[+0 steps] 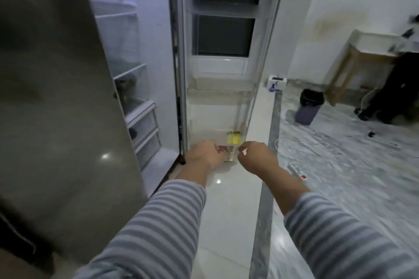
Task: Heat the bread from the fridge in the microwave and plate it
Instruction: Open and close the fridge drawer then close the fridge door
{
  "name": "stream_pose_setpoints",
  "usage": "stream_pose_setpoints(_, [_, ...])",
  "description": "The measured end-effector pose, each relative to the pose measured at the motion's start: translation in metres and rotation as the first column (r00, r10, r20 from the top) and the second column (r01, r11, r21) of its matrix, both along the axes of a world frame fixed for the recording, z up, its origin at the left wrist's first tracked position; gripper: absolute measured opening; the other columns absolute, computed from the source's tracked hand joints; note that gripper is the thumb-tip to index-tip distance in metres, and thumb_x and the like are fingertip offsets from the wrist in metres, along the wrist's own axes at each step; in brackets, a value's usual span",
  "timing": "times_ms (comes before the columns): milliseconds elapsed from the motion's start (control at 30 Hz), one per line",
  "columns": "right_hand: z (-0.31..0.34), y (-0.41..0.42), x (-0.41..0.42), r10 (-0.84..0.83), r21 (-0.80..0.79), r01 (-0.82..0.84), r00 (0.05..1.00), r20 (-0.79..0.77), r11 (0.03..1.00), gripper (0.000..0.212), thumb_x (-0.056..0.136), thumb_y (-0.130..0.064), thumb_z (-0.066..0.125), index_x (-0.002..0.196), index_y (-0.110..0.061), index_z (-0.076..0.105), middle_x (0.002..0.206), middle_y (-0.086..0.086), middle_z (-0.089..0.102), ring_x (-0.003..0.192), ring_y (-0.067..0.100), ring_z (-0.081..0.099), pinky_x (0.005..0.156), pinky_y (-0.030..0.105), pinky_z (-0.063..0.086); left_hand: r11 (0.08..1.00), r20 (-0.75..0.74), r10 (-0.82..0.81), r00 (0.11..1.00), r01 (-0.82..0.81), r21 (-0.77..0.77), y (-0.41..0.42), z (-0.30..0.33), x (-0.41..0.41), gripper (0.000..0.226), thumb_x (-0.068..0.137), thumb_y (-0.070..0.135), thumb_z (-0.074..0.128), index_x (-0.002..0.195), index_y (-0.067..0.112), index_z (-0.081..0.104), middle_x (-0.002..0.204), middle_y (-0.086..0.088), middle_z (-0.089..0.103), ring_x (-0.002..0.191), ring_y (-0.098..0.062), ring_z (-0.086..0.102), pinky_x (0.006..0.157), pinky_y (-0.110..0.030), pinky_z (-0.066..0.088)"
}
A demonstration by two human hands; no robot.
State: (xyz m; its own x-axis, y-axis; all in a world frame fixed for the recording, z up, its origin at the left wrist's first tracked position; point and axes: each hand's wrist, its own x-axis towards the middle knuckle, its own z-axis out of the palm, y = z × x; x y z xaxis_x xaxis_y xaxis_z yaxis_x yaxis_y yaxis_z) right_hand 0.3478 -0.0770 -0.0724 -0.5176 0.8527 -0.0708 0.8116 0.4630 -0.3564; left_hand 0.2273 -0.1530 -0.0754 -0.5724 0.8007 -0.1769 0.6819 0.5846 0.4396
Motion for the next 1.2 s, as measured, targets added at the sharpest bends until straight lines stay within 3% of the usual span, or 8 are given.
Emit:
stream_pose_setpoints(133, [-0.003,0.083,-0.001,-0.083,0.000,0.083,0.995,-0.059,0.997,0.031,0.088,-0.024,0.048,0.115,-0.023,0.066,0.115,0.005,0.066,0.107,0.026,0.060,0.088,0.033,0.049,0.998,-0.020,-0.053,0.998,0.054,0.033,0.092,0.002,-0.009,0.028,0.087,0.035,0.051,0.109,0.027,0.064,0.123,-0.001,0.062,0.114,-0.025,0.057,0.096,-0.034,0.047])
stream_pose_setpoints(367, [0.008,0.227,-0.018,-0.245,0.007,0.248,0.959,-0.140,0.969,0.035,0.088,-0.025,0.047,0.118,-0.028,0.065,0.121,0.002,0.064,0.111,0.023,0.058,0.085,0.034,0.051,0.984,-0.098,-0.158,0.983,0.165,0.073,0.254,0.020,-0.039,0.030,0.088,0.032,0.048,0.113,0.026,0.064,0.123,0.000,0.061,0.114,-0.024,0.057,0.091,-0.032,0.045])
stream_pose_setpoints(667, [0.016,0.386,-0.029,-0.267,0.040,0.278,0.948,-0.170,0.960,0.033,0.088,-0.027,0.049,0.117,-0.028,0.065,0.119,0.002,0.066,0.108,0.024,0.060,0.082,0.033,0.049,0.974,-0.159,-0.163,0.974,0.185,0.132,0.419,0.029,-0.046,0.032,0.089,0.031,0.049,0.118,0.030,0.062,0.121,0.001,0.063,0.114,-0.025,0.057,0.090,-0.032,0.047])
stream_pose_setpoints(833, [0.039,0.481,-0.034,-0.129,0.124,0.156,0.972,-0.198,0.980,0.033,0.089,-0.024,0.047,0.117,-0.029,0.065,0.120,0.000,0.064,0.108,0.022,0.059,0.078,0.030,0.047,0.931,-0.287,-0.046,0.957,0.145,0.335,0.501,0.058,-0.047,0.036,0.091,0.024,0.048,0.126,0.029,0.056,0.128,0.002,0.056,0.118,-0.022,0.052,0.093,-0.036,0.045])
stream_pose_setpoints(967, [0.076,0.551,-0.047,0.056,0.195,-0.010,0.971,-0.233,0.981,0.032,0.091,-0.023,0.048,0.117,-0.027,0.065,0.121,0.000,0.063,0.110,0.022,0.058,0.085,0.031,0.047,0.831,-0.402,0.135,0.906,0.117,0.544,0.553,0.091,-0.051,0.042,0.086,0.018,0.051,0.127,0.024,0.055,0.132,0.001,0.051,0.122,-0.021,0.046,0.096,-0.038,0.045])
stream_pose_setpoints(1100, [0.114,0.603,-0.066,0.288,0.333,-0.186,0.913,-0.289,0.925,0.032,0.092,-0.021,0.048,0.118,-0.023,0.065,0.119,0.004,0.064,0.109,0.025,0.059,0.086,0.032,0.049,0.704,-0.478,0.390,0.787,0.080,0.706,0.582,0.111,-0.051,0.050,0.076,0.014,0.057,0.126,0.017,0.055,0.134,-0.004,0.050,0.122,-0.025,0.045,0.094,-0.041,0.042])
stream_pose_setpoints(1200, [0.140,0.629,-0.080,0.450,0.406,-0.305,0.829,-0.333,0.862,0.035,0.095,-0.019,0.049,0.128,-0.022,0.059,0.127,0.005,0.060,0.112,0.026,0.057,0.080,0.029,0.045,0.693,-0.532,0.504,0.681,0.048,0.719,0.597,0.122,-0.053,0.065,0.075,0.017,0.063,0.137,0.016,0.042,0.144,-0.008,0.040,0.133,-0.029,0.036,0.105,-0.046,0.036])
